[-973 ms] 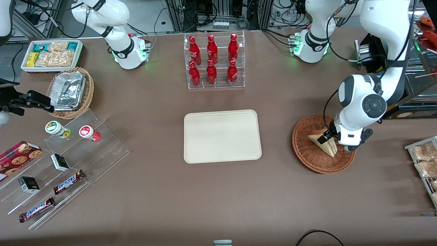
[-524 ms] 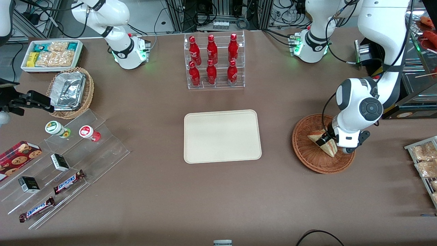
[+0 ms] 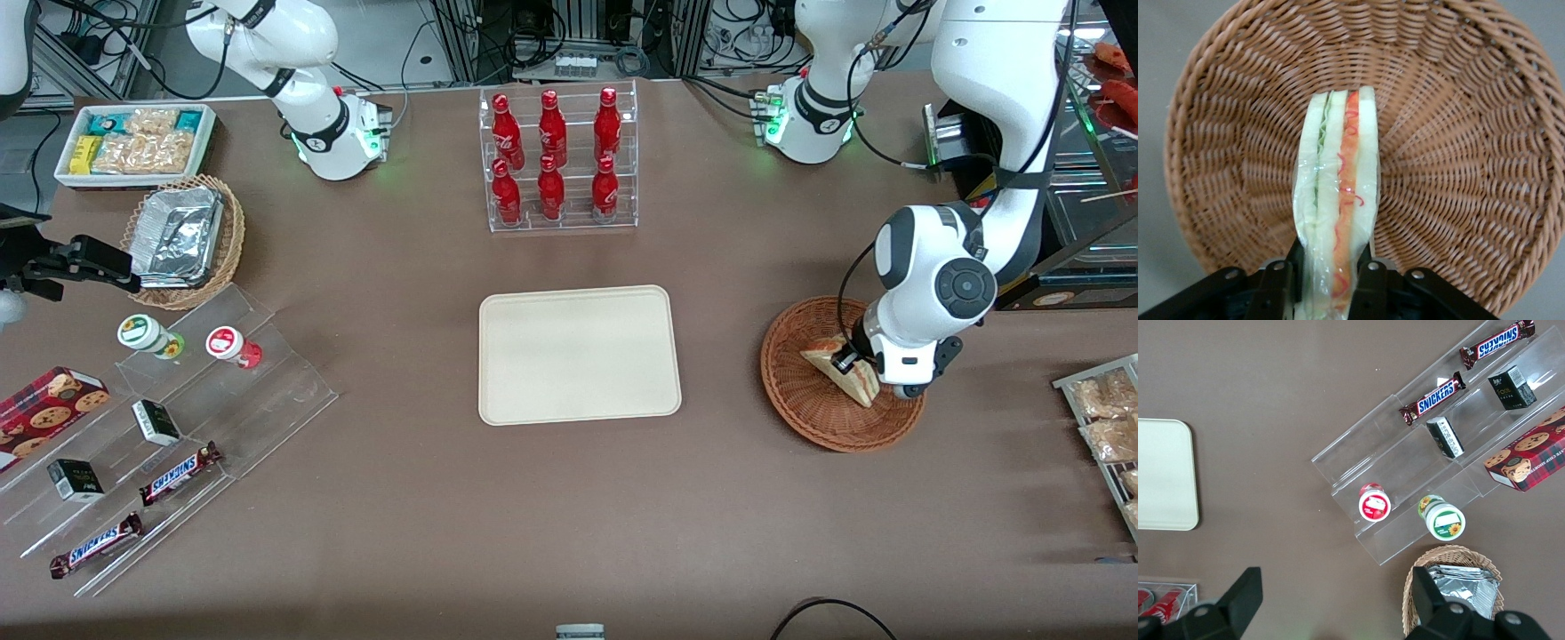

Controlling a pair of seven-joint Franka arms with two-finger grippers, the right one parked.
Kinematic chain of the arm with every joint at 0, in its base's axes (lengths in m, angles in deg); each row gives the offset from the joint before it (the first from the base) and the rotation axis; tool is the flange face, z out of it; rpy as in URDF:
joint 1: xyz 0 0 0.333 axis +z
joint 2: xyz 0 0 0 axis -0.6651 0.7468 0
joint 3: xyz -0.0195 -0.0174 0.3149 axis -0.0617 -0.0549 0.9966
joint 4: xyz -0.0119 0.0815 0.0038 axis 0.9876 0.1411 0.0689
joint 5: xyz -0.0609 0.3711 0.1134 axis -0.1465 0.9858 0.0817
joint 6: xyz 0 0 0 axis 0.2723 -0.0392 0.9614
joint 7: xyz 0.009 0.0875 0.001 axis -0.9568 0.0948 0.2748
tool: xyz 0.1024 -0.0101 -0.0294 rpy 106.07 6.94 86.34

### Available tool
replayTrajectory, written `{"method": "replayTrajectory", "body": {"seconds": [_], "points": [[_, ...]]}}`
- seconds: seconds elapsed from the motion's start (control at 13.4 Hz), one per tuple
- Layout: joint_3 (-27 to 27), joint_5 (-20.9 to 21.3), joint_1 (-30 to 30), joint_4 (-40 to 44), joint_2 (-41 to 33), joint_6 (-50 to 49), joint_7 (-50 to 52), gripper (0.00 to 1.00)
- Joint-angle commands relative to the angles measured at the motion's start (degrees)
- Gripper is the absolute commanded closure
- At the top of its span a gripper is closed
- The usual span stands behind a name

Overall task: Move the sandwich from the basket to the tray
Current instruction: 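Close the left gripper on the wrapped sandwich, then lift the sandwich and carry it over the cream tray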

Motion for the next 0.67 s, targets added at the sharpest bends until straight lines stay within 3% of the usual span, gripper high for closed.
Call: {"method": "replayTrajectory", "body": {"seconds": [0.0,0.3,0.6], "points": [[0.26,0.01,-0.96,7.98,-0.96,-13.56,-0.10,1.00],[-0.18,-0.17,-4.82,16.87,-0.96,-26.43,-1.33,1.00],[-3.43,-0.96,-10.17,20.05,-0.35,-26.63,-1.07,1.00]]}}
